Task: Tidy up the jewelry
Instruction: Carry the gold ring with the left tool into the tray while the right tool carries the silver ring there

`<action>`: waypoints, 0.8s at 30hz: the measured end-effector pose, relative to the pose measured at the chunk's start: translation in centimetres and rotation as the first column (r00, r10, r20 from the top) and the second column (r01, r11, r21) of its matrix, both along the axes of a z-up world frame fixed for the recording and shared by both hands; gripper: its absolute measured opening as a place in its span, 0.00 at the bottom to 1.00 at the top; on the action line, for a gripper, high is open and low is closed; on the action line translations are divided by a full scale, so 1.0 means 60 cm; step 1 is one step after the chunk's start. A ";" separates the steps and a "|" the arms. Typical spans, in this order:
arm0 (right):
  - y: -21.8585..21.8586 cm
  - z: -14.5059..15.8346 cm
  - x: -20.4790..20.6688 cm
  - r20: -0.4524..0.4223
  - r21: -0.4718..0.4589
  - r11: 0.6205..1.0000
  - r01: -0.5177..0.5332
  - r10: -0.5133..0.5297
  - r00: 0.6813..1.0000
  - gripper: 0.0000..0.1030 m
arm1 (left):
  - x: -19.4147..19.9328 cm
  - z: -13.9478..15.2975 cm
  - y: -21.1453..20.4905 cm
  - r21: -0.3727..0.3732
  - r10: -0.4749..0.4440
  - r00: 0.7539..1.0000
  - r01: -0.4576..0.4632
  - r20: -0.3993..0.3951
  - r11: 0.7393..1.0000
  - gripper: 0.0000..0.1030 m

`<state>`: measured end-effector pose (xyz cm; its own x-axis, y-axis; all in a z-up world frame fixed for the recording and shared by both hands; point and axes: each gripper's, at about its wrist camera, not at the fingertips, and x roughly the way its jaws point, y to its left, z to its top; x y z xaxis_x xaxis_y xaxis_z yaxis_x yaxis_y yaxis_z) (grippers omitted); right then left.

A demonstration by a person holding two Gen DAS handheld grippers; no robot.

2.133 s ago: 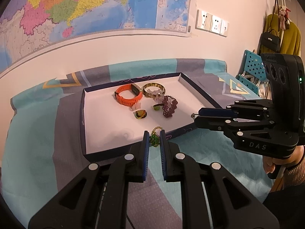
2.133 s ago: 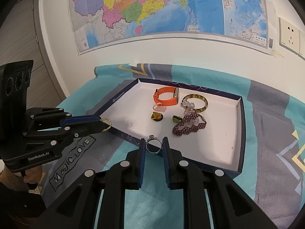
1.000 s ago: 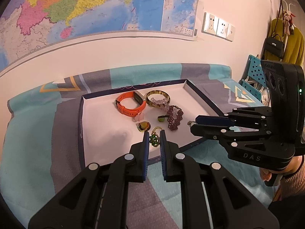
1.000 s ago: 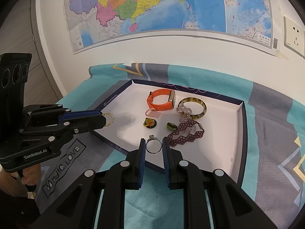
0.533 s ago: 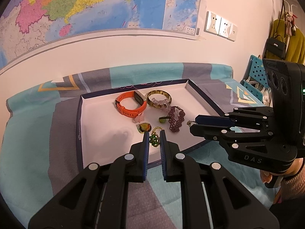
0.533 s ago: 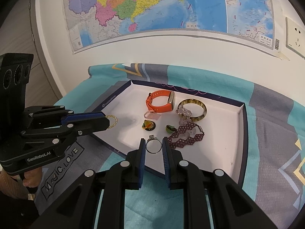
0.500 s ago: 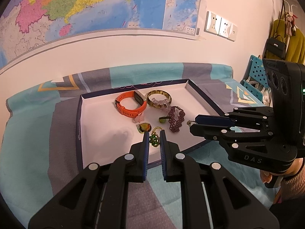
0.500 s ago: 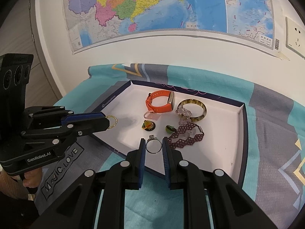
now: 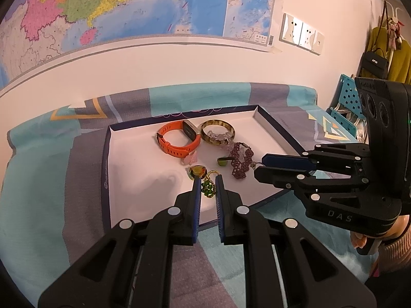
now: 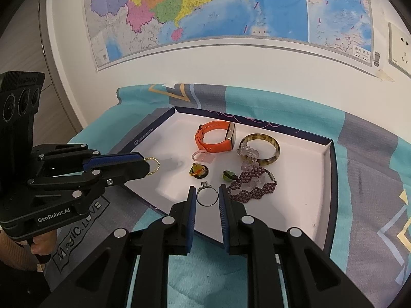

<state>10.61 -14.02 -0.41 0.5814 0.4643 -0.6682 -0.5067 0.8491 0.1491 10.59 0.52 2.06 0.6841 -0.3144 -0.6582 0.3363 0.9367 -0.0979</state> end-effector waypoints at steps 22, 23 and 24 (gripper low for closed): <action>0.004 -0.008 0.012 -0.020 -0.005 1.000 0.001 -0.001 1.000 0.15 | 0.020 -0.013 0.000 -0.018 0.011 0.999 -0.011 -0.036 1.000 0.11; 0.003 -0.008 0.012 -0.021 -0.005 1.000 0.002 -0.002 1.000 0.15 | 0.020 -0.014 0.000 -0.018 0.011 0.999 -0.012 -0.038 1.000 0.11; 0.003 -0.007 0.012 -0.020 -0.004 1.000 0.002 -0.002 1.000 0.15 | 0.021 -0.014 -0.001 -0.017 0.012 0.999 -0.013 -0.038 1.000 0.11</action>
<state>11.31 -13.81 -0.86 0.5683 0.4604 -0.6819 -0.5023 0.8506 0.1557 11.84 0.49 1.22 0.6627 -0.3179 -0.6781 0.3205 0.9387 -0.1268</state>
